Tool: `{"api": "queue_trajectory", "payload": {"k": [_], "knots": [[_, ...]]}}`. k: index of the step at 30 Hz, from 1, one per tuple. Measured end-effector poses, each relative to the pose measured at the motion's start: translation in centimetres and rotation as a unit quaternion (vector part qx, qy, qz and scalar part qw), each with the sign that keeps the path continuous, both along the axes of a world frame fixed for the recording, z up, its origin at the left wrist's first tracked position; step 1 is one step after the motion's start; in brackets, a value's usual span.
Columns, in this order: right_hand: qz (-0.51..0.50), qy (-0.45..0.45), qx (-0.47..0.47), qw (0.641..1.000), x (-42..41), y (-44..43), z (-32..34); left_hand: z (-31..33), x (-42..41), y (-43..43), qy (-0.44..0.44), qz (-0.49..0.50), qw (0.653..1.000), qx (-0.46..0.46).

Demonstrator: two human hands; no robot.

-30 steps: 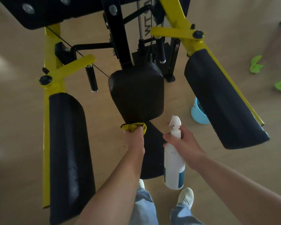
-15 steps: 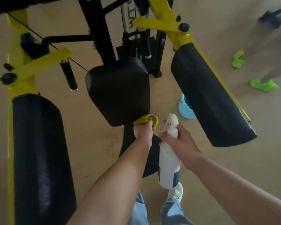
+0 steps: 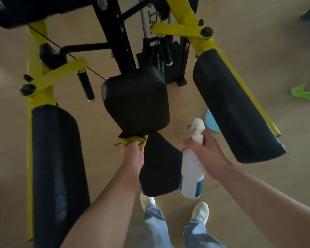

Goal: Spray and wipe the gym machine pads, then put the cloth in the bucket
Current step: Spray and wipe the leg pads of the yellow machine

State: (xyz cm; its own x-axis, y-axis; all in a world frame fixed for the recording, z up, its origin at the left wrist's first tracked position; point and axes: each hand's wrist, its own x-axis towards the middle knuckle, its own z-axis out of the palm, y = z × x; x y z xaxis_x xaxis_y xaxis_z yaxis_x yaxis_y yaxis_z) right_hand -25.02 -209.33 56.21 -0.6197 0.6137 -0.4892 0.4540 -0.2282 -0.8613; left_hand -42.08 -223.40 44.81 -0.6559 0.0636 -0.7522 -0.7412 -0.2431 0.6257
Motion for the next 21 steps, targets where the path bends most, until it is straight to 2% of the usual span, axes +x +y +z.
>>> {"api": "queue_trajectory", "payload": {"k": [6, 9, 14, 17, 21], "knots": [[0.028, -0.01, -0.009, 1.0, -0.3, -0.9, 0.2, 1.1, 1.2, 4.3, -0.105, -0.005, 0.991, 0.085], [0.039, -0.024, -0.003, 0.999, 0.4, -0.8, 0.2, 1.1, 2.8, 8.0, -0.138, -0.091, 0.985, 0.047], [0.03, -0.037, 0.017, 0.999, 1.3, -0.4, 0.1, 1.0, 4.4, 9.3, -0.105, -0.235, 0.966, 0.024], [0.023, -0.042, 0.023, 0.999, 1.3, -0.3, 0.3, 1.7, 4.6, 7.4, -0.065, -0.303, 0.95, -0.031], [0.026, -0.029, 0.017, 0.999, 0.6, -0.8, 1.3, 3.0, 3.9, 3.5, 0.03, -0.3, 0.942, -0.149]]}}
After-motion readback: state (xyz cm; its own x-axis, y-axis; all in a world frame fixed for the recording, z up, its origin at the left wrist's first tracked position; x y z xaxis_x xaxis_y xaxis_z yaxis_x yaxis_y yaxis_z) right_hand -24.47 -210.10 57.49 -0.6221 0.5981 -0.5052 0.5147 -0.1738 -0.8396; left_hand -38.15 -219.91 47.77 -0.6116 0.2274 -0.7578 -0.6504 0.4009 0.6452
